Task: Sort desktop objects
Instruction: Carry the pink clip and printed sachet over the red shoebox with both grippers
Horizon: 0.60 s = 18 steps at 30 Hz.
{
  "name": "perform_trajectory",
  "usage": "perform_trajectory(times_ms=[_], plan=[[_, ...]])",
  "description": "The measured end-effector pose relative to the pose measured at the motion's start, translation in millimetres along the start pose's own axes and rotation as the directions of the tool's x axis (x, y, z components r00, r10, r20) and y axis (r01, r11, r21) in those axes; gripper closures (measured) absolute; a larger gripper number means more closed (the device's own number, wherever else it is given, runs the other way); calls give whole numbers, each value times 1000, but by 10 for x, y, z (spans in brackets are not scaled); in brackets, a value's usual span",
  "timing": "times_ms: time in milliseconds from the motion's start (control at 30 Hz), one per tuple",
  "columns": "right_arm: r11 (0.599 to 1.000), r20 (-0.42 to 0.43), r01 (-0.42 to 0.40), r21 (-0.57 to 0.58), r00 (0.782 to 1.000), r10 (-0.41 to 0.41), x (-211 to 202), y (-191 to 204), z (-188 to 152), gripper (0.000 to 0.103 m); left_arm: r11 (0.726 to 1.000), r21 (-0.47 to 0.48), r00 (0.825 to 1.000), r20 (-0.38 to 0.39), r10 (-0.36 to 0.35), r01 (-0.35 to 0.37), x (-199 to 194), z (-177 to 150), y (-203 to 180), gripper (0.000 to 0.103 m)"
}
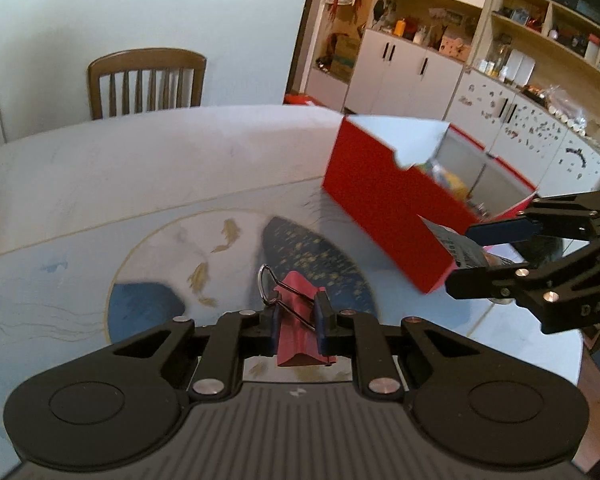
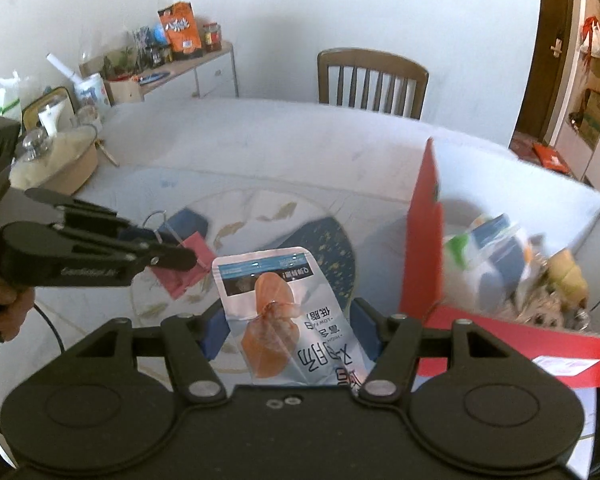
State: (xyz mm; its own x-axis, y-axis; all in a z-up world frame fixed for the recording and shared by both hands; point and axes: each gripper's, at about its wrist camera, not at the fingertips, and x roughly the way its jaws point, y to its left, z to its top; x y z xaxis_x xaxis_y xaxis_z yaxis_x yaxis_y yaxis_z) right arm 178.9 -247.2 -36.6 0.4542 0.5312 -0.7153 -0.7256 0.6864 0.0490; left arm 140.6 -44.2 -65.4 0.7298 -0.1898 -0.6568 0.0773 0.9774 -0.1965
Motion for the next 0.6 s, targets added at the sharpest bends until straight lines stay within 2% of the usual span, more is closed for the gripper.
perform_trajectory(times_ms=[233,600], plan=[[999,42,31,12,999,-32,-248,-254,100,39,999,0,999,20,-36,36,-14,269,-296,87],[994,78,111,7,991,-112,-445,-830,61,39,994,82,996,48,-73,69,259,674,-898,87]])
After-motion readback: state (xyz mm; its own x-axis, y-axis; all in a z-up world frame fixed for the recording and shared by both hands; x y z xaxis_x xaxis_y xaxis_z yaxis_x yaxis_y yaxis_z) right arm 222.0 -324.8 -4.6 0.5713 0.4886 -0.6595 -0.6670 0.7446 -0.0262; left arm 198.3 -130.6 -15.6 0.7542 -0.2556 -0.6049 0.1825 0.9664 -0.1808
